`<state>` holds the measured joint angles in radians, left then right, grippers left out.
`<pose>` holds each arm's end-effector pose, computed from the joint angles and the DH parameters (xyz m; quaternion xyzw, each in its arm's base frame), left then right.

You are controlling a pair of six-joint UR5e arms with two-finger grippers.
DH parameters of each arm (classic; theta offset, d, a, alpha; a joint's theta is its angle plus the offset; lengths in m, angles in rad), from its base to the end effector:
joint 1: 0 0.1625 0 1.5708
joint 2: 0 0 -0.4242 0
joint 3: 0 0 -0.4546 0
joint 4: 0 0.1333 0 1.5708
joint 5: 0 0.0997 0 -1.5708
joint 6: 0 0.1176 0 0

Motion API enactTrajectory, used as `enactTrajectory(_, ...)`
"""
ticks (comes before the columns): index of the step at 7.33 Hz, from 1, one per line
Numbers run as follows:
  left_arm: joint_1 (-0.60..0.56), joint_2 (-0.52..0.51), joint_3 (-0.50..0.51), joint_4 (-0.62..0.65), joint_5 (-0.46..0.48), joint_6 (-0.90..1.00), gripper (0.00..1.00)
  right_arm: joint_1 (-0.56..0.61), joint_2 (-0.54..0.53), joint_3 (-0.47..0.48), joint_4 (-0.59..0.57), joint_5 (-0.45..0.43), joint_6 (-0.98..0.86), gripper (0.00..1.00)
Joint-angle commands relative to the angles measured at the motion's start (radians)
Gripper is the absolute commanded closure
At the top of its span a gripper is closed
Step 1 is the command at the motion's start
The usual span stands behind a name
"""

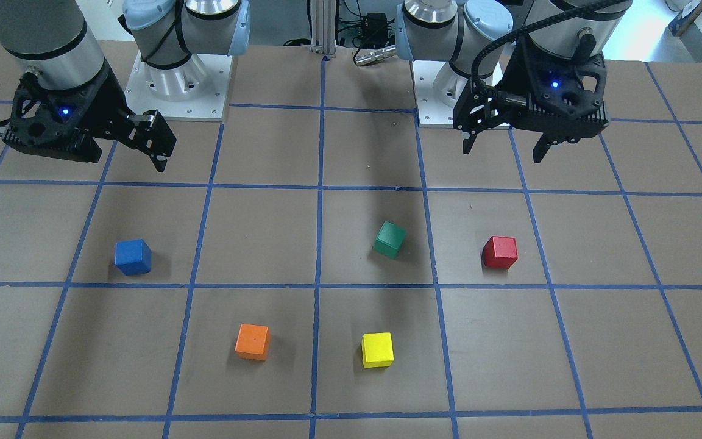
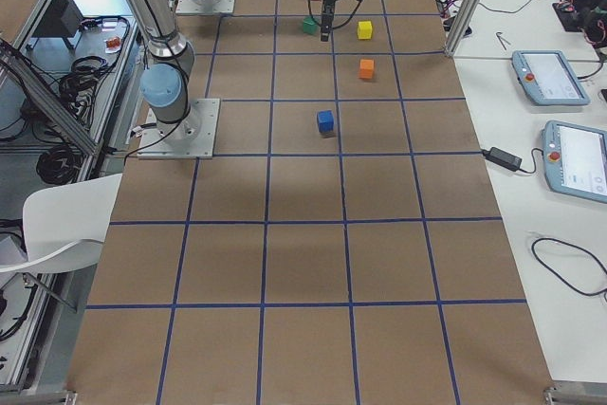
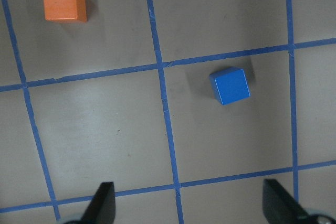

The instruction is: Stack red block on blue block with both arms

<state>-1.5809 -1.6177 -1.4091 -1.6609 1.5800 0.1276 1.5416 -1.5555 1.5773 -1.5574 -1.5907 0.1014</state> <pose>-0.1380 -0.5727 0.5232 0.0687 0.9975 -0.0121 0.0053 0.1147 -0.5601 0.4557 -0.0651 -0.9977 -0.0172 0.0106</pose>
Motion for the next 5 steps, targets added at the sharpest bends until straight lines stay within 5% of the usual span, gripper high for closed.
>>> enactTrajectory(1, 0.001, -0.004, -0.001, 0.000, 0.002, 0.000, 0.00, 0.000, 0.000, 0.001, -0.001, 0.000, 0.000, 0.00)
enactTrajectory(4, 0.007, 0.005, -0.025, -0.014, 0.014, 0.032, 0.00, 0.000, 0.000, 0.001, -0.003, -0.002, -0.002, 0.00)
enactTrajectory(5, 0.039, 0.012, -0.103, 0.004, 0.012, 0.100, 0.00, 0.000, 0.000, 0.001, -0.003, 0.000, -0.002, 0.00)
